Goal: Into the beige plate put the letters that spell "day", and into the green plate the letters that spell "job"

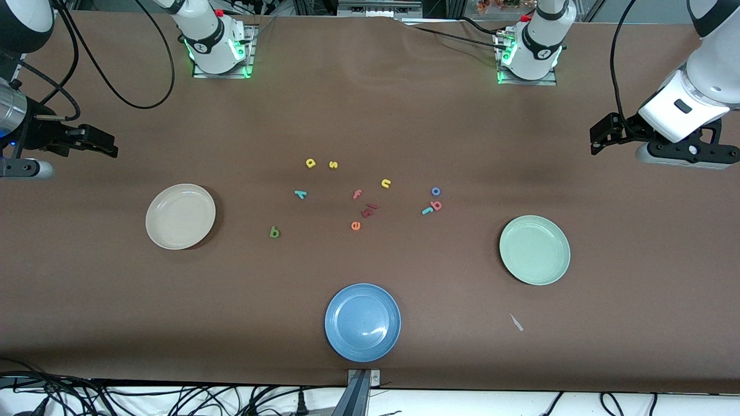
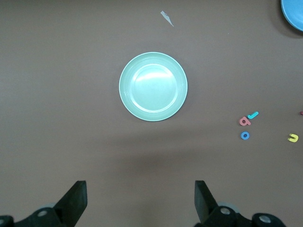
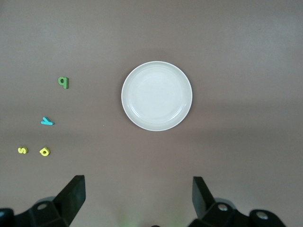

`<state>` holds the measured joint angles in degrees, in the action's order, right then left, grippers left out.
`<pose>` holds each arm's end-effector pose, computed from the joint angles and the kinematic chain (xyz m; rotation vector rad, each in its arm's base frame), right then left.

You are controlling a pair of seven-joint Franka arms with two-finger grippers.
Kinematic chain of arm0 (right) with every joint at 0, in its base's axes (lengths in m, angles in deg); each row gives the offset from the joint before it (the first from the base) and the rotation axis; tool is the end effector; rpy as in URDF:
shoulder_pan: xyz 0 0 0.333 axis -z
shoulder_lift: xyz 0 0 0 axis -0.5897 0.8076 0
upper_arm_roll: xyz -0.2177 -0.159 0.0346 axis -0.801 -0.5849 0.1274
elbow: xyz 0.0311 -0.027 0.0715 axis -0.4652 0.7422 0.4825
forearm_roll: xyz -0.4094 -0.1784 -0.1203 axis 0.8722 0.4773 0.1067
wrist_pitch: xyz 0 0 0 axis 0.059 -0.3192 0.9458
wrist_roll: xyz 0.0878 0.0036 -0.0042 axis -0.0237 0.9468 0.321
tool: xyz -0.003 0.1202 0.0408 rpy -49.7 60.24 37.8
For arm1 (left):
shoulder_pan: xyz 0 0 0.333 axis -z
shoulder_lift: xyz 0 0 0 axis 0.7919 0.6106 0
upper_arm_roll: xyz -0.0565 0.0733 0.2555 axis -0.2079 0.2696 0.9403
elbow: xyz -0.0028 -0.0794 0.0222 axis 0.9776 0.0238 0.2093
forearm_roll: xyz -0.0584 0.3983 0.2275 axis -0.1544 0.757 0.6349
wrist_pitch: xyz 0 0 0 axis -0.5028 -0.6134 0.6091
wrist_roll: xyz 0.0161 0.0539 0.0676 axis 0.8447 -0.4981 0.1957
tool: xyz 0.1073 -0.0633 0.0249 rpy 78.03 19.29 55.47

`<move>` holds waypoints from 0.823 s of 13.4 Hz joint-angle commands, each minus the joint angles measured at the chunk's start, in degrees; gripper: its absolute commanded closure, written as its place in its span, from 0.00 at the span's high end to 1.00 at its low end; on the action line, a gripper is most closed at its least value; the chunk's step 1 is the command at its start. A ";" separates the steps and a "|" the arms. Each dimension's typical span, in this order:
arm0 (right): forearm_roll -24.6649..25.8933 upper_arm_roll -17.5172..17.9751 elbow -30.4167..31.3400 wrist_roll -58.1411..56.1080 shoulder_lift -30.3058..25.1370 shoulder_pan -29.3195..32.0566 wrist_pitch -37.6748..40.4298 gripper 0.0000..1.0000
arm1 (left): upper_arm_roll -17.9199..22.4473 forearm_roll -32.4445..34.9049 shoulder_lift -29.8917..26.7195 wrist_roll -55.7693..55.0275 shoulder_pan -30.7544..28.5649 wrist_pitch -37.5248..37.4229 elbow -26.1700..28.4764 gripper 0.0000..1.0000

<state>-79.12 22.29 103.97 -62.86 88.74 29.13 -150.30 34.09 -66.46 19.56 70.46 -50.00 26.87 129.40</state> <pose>0.6436 0.0052 0.5040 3.1262 -0.0129 -0.1798 0.6236 -0.0652 0.5152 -3.1139 0.1494 0.0289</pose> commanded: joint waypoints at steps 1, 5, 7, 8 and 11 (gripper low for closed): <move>0.54 0.05 0.69 -0.49 -0.70 -0.20 0.33 1.00 | -0.03 -0.58 -0.09 1.09 -0.08 -0.90 -0.64 1.00; 0.54 0.05 0.69 -0.49 -0.70 -0.20 0.33 1.00 | -0.20 -0.58 -0.09 1.00 0.01 -0.90 -0.64 1.00; 0.54 0.05 0.69 -0.49 -0.70 -0.20 0.33 1.00 | -0.20 -0.58 -0.09 1.00 0.18 -0.90 -0.72 1.00; 0.54 0.05 0.69 -0.49 -0.70 -0.20 0.33 1.00 | -0.20 -0.58 -0.09 1.09 0.10 -0.90 -0.73 1.00; 0.54 0.05 0.77 -0.49 -0.27 -0.20 0.42 1.00 | -0.20 -0.58 0.43 0.91 0.10 -1.60 -1.86 1.00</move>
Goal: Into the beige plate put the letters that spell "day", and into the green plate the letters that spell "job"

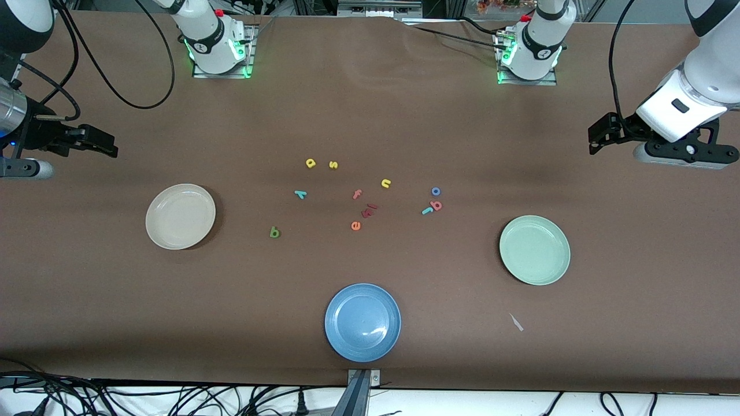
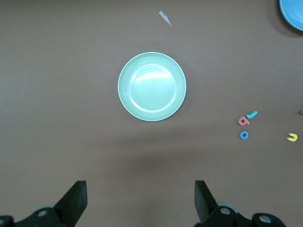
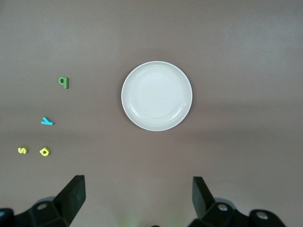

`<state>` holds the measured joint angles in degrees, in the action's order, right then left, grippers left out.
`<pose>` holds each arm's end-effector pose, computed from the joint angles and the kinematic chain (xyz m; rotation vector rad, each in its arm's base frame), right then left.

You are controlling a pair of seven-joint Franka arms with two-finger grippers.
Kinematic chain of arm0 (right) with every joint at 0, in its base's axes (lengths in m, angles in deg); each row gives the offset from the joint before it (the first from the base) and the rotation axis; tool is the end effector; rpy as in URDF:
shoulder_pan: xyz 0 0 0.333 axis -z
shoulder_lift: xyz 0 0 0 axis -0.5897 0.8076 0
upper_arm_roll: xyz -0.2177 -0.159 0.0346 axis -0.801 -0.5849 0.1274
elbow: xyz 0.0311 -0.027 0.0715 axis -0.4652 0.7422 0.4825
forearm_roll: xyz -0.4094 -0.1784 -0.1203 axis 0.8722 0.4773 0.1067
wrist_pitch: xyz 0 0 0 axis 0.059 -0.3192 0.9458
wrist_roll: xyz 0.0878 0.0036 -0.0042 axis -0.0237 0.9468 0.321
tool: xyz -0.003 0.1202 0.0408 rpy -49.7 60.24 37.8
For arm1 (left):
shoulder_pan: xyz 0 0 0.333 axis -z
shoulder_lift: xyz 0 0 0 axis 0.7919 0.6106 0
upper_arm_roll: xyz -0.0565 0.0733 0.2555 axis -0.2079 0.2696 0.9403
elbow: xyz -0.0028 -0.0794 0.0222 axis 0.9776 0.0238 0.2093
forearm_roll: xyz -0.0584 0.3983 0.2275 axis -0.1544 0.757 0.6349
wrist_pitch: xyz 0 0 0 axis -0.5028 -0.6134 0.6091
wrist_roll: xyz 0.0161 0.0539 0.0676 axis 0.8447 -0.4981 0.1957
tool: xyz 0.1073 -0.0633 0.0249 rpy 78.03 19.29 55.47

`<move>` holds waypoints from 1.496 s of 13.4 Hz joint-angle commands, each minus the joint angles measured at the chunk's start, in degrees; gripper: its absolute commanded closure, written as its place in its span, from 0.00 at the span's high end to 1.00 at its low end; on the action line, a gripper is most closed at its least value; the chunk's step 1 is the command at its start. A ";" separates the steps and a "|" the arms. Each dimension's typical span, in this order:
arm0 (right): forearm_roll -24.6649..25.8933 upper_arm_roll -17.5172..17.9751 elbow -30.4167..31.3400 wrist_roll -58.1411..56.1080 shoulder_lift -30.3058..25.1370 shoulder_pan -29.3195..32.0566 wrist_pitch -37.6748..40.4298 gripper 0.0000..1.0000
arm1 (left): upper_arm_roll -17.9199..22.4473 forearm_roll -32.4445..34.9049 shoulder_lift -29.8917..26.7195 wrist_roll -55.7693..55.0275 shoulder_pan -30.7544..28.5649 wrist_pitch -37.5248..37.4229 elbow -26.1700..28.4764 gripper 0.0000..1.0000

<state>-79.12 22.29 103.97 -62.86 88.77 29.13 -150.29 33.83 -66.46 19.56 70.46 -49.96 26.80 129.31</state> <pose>0.6436 0.0052 0.5036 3.1261 -0.0129 -0.1809 0.6232 -0.0685 0.5160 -3.1135 0.1575 0.0283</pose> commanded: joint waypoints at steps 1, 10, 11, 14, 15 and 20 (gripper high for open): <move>0.54 0.05 0.77 -0.49 -0.28 -0.20 0.40 1.00 | 0.06 -0.58 0.78 0.91 0.15 -1.54 -2.04 1.00; 0.54 0.31 0.60 -1.10 4.45 -3.52 0.31 1.00 | -0.65 -0.58 5.34 1.18 4.09 -5.93 -5.11 1.00; 0.54 0.31 0.68 -0.49 5.33 -4.23 0.23 1.00 | -0.73 -1.19 6.65 1.18 4.88 -5.94 -5.12 1.00; 0.62 0.31 0.51 -0.31 8.59 -8.62 -0.56 1.00 | -0.73 -1.64 12.01 0.83 8.31 -5.76 -5.29 1.00; 0.54 0.31 0.51 -0.23 9.72 -9.33 -1.52 1.00 | -0.73 -1.72 13.51 0.74 10.15 -5.41 -5.30 1.00; -2.88 0.84 0.51 11.70 18.24 -13.98 -13.28 1.00 | -0.73 -3.21 22.81 0.65 16.13 5.29 -5.21 1.00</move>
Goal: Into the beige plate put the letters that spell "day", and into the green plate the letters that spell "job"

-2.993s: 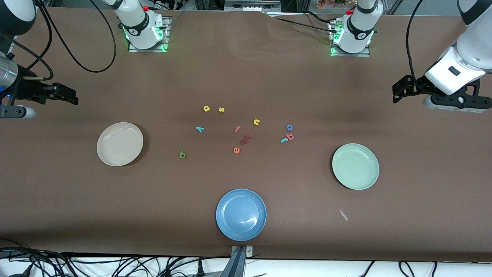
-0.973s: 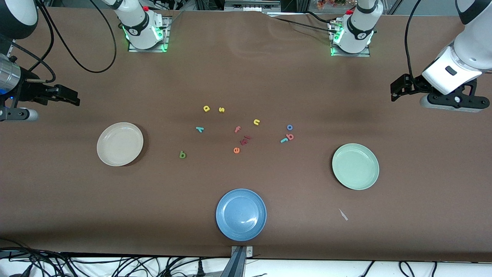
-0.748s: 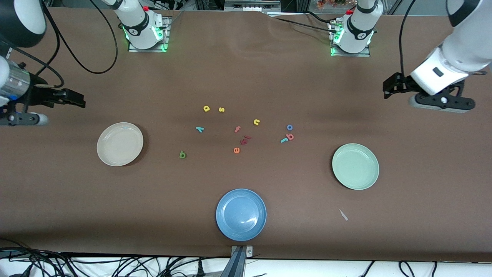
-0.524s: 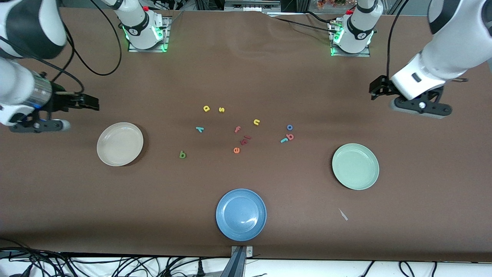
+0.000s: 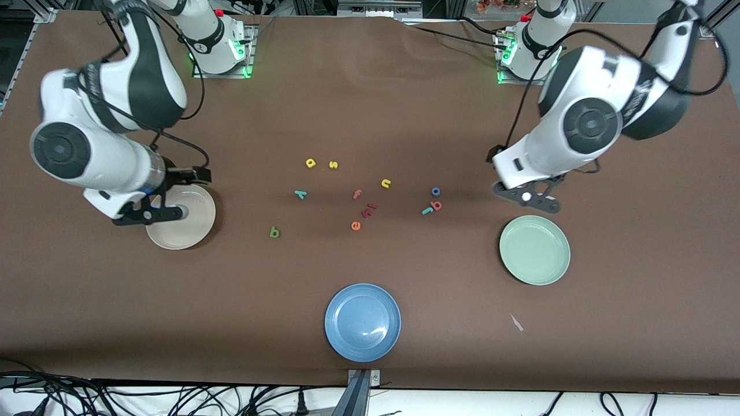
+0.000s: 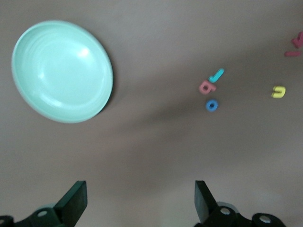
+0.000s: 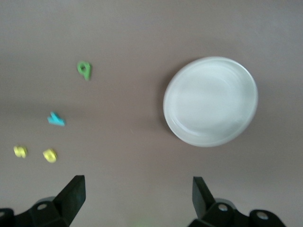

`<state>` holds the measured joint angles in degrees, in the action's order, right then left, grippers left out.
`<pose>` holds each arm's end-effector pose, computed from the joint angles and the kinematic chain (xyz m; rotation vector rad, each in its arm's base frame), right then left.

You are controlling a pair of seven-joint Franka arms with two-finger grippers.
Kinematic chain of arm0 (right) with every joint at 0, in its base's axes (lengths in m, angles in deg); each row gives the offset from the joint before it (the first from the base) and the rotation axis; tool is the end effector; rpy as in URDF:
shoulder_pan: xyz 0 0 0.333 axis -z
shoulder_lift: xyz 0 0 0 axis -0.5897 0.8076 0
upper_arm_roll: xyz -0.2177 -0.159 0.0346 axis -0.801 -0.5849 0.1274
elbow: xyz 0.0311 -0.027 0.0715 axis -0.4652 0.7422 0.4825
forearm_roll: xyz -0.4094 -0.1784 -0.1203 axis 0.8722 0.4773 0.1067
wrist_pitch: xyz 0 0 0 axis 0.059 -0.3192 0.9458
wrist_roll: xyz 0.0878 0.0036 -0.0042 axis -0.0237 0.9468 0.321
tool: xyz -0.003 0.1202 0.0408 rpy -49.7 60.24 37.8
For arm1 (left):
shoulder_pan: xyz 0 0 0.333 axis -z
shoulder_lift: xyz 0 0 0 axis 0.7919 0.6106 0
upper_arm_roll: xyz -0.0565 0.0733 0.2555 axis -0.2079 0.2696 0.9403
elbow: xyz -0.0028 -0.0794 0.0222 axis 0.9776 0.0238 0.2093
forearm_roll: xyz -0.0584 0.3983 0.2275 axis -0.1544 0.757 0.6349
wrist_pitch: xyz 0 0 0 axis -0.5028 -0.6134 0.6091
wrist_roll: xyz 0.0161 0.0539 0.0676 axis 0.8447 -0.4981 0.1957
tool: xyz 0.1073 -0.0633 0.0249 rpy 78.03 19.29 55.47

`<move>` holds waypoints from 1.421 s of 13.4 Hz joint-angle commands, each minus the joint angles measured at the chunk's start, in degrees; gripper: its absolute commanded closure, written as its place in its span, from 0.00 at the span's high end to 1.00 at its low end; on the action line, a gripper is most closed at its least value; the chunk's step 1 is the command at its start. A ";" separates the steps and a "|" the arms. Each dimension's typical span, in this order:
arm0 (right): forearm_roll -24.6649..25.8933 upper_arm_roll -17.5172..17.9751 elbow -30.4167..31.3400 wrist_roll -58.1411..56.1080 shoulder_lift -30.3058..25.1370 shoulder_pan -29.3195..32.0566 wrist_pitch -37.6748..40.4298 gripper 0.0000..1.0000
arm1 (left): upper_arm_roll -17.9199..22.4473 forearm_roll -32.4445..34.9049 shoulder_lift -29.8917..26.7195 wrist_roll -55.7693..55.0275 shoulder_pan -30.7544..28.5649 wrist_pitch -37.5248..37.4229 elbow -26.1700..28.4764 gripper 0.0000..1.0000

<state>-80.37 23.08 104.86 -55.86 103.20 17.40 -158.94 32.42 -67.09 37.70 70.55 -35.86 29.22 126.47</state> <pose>0.6662 0.1581 0.3377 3.0659 0.1300 -0.3466 0.6237 -0.2473 0.3394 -3.0356 0.5732 0.3755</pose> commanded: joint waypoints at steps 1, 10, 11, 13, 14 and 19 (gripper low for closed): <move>-2.59 0.14 -0.38 8.04 5.74 -3.23 -7.61 1.00 | 0.68 -3.55 6.62 0.56 2.82 5.59 -2.37 1.00; -8.76 0.31 8.84 10.53 11.73 -6.14 -32.05 1.00 | 0.76 -1.56 19.11 2.74 11.87 20.72 -2.11 1.00; -8.76 0.31 9.11 10.53 12.87 -6.49 -33.38 1.00 | 0.68 0.20 20.34 3.80 12.06 22.21 -1.93 1.00; -8.76 0.23 8.85 10.53 14.37 -6.67 -34.62 1.00 | 0.68 0.40 22.45 7.74 12.67 26.94 -1.41 1.00; -8.76 0.22 8.59 10.88 14.63 -6.75 -34.54 1.00 | 0.68 0.40 23.16 11.25 12.50 29.76 -0.88 1.00; -7.88 -0.04 8.24 11.41 16.83 -8.69 -35.58 1.00 | 0.68 0.40 24.30 19.81 11.71 32.68 1.93 0.64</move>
<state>-88.07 23.58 113.40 -45.33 119.35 9.61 -193.02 33.12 -67.61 62.30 88.23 -24.12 60.18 126.80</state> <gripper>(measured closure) 0.000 0.132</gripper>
